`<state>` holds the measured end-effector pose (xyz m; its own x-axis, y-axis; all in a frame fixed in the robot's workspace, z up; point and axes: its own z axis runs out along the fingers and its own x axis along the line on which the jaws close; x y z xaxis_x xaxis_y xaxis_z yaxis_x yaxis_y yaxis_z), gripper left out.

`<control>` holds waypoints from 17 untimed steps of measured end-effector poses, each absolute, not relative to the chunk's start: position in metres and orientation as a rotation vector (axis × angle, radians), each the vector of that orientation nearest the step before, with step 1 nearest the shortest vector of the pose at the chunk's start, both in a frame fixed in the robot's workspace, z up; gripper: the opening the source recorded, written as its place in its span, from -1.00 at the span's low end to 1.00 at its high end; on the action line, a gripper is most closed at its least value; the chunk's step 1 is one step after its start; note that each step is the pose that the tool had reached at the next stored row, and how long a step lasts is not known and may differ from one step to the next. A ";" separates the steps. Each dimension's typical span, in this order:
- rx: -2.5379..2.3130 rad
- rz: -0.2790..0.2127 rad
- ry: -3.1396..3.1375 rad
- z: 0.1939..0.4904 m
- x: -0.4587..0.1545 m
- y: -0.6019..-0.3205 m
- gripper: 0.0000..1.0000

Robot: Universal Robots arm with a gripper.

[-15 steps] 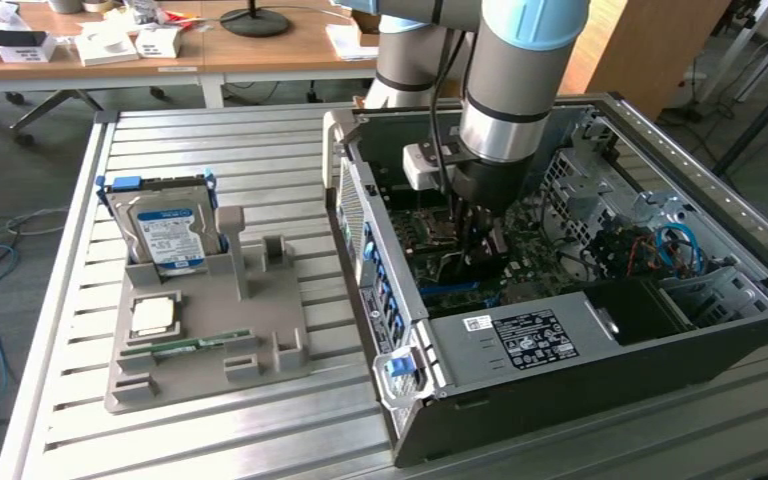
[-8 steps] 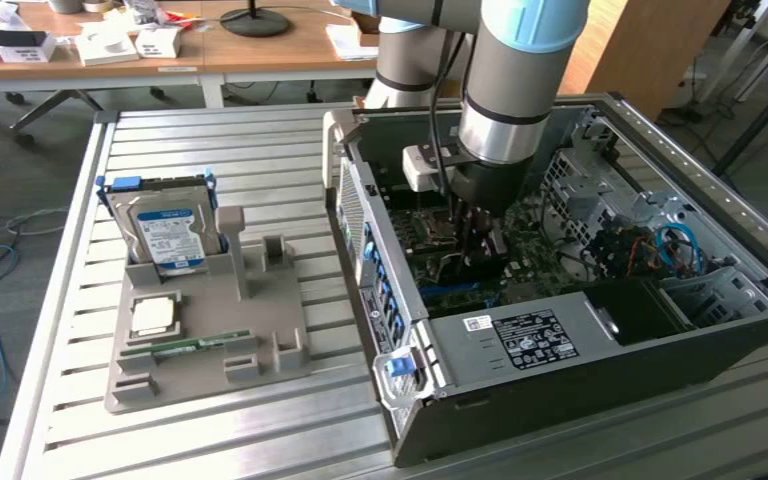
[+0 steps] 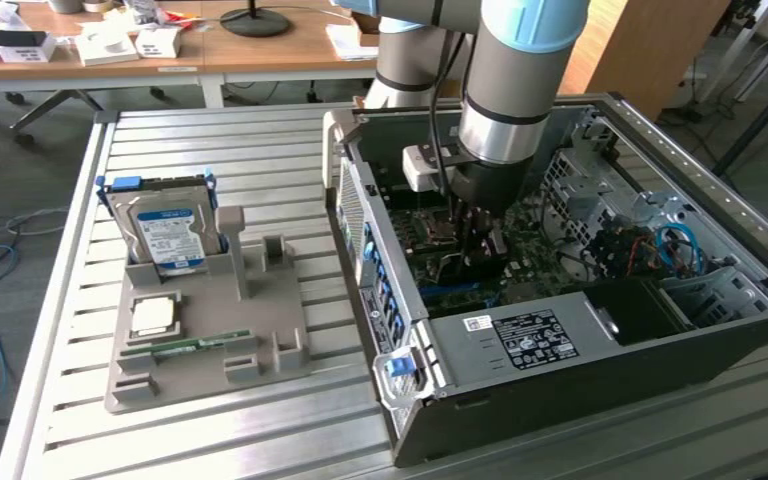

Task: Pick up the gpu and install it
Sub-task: 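Insert the gpu into the slot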

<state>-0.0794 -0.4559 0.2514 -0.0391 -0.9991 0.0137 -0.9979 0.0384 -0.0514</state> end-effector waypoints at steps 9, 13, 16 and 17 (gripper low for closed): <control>-2.160 -0.073 2.245 0.254 -0.079 -0.456 -0.48; -2.159 -0.072 2.245 0.255 -0.079 -0.456 -0.48; -2.159 -0.073 2.245 0.255 -0.079 -0.456 -0.48; -2.159 -0.072 2.245 0.255 -0.079 -0.456 -0.48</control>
<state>-0.0794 -0.4559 0.2547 -0.0391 -0.9991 0.0136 -0.9979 0.0384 -0.0514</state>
